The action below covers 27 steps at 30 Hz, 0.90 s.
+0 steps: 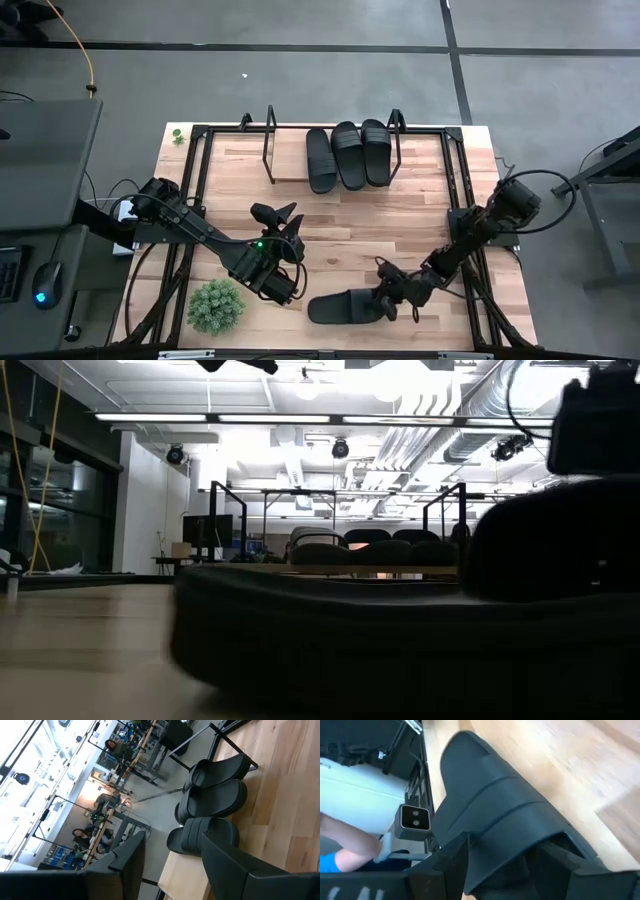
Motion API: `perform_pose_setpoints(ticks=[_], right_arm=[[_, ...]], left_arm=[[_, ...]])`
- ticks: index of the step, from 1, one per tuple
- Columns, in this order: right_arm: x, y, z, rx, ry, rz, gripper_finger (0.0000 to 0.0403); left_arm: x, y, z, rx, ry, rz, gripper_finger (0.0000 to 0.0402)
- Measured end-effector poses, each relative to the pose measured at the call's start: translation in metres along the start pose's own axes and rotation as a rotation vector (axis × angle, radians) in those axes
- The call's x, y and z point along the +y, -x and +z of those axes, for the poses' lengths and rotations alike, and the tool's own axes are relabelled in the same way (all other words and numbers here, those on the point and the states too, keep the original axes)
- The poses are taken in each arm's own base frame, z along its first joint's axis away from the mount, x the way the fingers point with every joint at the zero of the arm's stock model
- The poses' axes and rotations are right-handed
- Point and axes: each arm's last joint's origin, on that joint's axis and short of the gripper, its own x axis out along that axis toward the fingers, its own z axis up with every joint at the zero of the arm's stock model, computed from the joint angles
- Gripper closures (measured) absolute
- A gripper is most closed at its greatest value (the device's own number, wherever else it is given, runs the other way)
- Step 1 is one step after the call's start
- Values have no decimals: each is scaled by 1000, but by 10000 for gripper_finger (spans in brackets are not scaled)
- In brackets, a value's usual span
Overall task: Pick and place slides into the shelf
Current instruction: Put the black slipper on the shelf
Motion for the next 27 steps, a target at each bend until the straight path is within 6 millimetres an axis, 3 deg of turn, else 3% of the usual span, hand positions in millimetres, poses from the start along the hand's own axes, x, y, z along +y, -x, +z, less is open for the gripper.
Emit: perform_pose_setpoints(ticks=[9, 13, 20, 27], right_arm=[[17, -8, 12, -8, 106, 15, 230], [19, -10, 12, 5, 127, -12, 272], [19, -10, 12, 4, 163, -9, 387], [19, -10, 14, 1, 169, -15, 389]], left_arm=[[0, 0, 0, 1, 1, -1, 227], [0, 0, 0, 5, 1, -7, 227], [0, 0, 0, 4, 0, -7, 227], [-1, 0, 0, 13, 0, -20, 227]])
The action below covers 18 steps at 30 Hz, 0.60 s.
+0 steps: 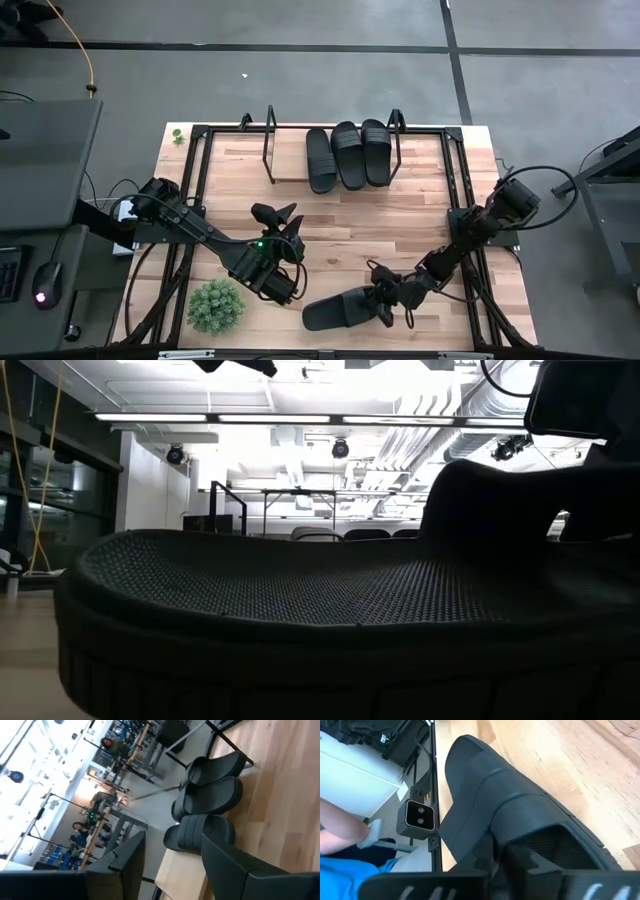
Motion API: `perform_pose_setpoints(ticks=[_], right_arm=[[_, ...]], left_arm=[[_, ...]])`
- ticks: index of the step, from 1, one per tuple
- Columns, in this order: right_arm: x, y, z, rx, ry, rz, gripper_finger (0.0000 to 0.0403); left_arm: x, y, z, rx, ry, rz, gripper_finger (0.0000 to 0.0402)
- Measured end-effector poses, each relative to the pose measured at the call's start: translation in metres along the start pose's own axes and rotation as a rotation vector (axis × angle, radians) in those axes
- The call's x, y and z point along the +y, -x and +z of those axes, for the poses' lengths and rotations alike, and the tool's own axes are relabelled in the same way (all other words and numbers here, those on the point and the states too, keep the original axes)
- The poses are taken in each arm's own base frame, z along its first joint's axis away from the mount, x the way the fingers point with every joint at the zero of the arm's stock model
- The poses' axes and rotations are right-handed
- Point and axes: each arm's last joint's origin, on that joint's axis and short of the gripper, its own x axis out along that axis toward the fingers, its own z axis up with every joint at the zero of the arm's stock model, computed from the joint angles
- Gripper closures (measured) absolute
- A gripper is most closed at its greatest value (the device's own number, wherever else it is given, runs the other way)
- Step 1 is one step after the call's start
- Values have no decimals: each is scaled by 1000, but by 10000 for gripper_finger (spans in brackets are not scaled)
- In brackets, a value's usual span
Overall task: Pick and place slides into the shelf
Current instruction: Put the black slipper on the shelf
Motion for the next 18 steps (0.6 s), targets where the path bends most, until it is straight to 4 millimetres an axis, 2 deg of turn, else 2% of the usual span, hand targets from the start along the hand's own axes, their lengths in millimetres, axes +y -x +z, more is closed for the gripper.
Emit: perform_pose_setpoints(ticks=[11, 18], right_arm=[[-3, 0, 14, 44, 30, 28, 400], [-3, 13, 32, 37, 86, 4, 402]], left_arm=[[-2, 0, -2, 57, -5, -86, 227], [-4, 1, -1, 73, 8, -121, 227]])
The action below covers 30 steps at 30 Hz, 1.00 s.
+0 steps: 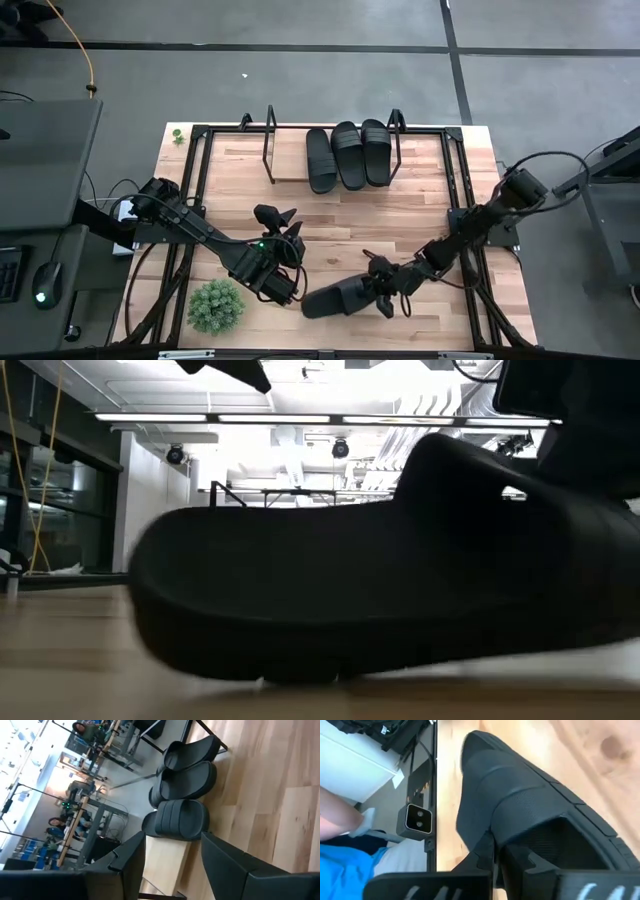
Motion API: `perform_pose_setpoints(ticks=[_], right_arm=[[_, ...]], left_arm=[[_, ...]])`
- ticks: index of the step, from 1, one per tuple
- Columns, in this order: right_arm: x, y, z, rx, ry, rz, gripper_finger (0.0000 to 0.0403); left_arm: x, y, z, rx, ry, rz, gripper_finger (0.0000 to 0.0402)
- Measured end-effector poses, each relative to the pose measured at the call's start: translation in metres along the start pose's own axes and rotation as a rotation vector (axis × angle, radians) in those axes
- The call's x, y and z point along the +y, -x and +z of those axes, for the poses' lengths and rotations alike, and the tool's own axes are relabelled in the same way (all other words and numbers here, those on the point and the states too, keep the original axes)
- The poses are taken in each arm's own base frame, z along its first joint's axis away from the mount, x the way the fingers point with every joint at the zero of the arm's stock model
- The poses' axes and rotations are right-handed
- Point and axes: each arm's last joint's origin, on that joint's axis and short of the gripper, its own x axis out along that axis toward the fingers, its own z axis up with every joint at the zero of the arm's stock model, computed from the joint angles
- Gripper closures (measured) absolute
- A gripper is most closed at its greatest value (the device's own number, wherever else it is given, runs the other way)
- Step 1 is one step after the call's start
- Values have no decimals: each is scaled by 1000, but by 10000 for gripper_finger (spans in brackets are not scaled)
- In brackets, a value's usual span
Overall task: Pick and place slides into the shelf
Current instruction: Put the black slipper on the shelf
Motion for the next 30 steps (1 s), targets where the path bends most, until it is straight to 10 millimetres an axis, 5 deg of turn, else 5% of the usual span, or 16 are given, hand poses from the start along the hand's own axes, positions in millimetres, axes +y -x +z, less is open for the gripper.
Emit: perform_pose_setpoints(ticks=[13, 30], right_arm=[[-3, 35, 30, -36, 108, -73, 402], [-43, 50, 86, -168, 183, -221, 403]], left_arm=[[0, 0, 0, -2, -76, 0, 227], [1, 0, 1, -22, -129, 40, 227]])
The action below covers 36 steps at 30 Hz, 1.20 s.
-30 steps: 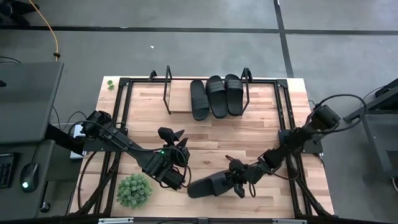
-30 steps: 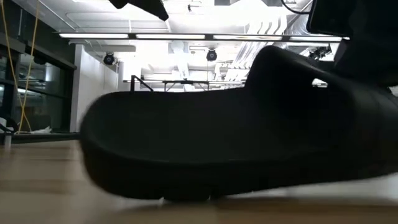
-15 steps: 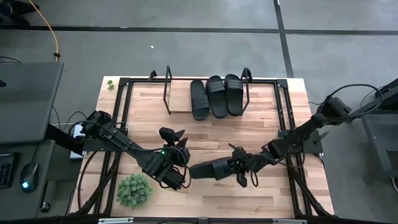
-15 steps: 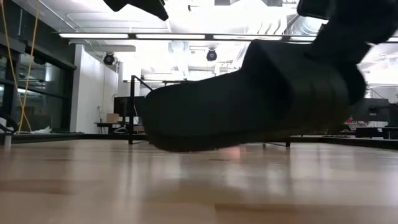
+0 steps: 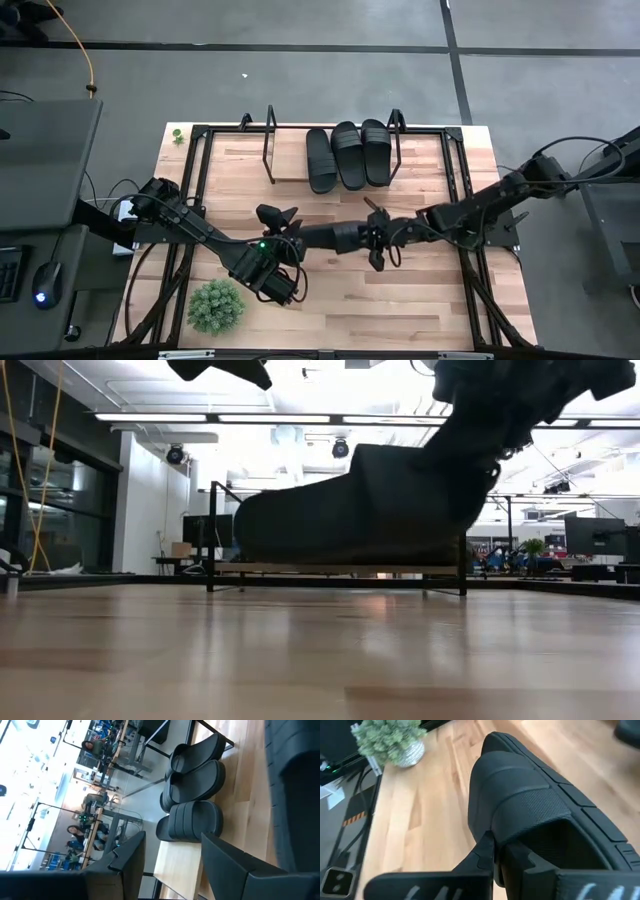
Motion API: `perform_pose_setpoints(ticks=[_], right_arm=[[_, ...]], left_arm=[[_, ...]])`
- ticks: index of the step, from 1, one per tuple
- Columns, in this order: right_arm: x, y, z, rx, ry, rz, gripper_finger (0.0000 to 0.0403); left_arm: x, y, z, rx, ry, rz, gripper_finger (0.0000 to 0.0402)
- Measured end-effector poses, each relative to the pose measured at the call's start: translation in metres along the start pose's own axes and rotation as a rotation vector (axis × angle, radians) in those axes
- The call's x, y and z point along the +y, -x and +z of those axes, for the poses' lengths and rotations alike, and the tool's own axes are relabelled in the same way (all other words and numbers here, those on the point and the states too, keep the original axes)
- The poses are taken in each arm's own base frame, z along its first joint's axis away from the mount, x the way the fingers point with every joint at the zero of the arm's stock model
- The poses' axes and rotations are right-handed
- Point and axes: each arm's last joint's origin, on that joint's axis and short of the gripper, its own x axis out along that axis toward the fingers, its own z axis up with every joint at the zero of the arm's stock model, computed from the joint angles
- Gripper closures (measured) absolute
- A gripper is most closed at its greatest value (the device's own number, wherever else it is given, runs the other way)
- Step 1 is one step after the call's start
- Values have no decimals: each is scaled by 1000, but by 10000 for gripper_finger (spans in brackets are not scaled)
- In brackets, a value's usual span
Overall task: Pick and place slides into the shelf
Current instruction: Put the black slipper on the shelf
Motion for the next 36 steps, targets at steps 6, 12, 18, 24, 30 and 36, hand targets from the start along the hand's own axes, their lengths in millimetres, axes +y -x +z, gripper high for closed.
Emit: perform_pose_setpoints(ticks=[6, 12, 18, 24, 30, 36], right_arm=[[-4, -1, 7, -42, 19, -3, 403], [2, 0, 7, -110, 40, -42, 403], [2, 1, 8, -147, 48, -85, 403], [2, 1, 9, -173, 66, -116, 403], [5, 2, 13, -227, 101, -111, 403], [10, 5, 17, -316, 144, -163, 403]], left_arm=[[0, 0, 1, -4, 5, -2, 227], [-6, 3, 13, -55, 16, -32, 227], [-12, 14, 30, -144, -17, -82, 227], [-16, 30, 35, -207, -54, -81, 227], [-18, 34, 35, -218, -52, -118, 227], [-18, 34, 36, -223, -36, -128, 227]])
